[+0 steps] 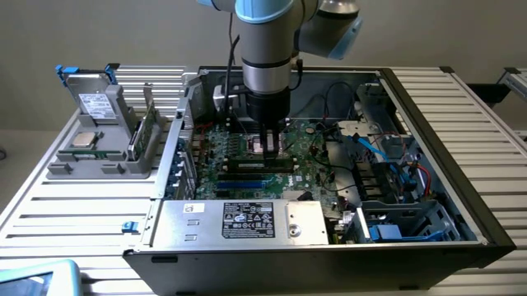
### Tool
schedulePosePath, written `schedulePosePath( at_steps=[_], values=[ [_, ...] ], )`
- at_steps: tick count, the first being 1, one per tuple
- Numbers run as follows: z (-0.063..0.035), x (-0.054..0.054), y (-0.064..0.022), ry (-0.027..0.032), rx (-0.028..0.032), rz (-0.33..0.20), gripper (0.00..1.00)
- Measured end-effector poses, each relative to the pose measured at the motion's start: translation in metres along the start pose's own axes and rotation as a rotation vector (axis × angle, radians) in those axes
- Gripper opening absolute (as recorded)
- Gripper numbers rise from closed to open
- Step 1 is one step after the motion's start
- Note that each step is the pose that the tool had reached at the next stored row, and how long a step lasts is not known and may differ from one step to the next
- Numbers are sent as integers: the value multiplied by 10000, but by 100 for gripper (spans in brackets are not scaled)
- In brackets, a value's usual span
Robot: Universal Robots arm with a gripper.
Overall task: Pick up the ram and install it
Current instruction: 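Insert the ram into the slot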
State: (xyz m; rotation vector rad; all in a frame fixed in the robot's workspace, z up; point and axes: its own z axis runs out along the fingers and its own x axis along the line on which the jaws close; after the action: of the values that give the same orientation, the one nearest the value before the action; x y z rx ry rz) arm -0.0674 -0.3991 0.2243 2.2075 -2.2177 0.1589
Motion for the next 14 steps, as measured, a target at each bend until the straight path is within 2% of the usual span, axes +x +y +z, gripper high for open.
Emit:
schedulePosePath(
  at_steps=[5, 6, 7, 11, 14],
  values=[
    [10, -1, 2, 1, -1, 0, 16],
    [8, -1, 1, 1, -1, 0, 22],
    [-7, 0, -2, -1, 0, 1, 22],
    [-175, 13, -81, 0, -26, -2, 22],
    [-274, 20, -153, 1, -68, -5, 22]
  ],
)
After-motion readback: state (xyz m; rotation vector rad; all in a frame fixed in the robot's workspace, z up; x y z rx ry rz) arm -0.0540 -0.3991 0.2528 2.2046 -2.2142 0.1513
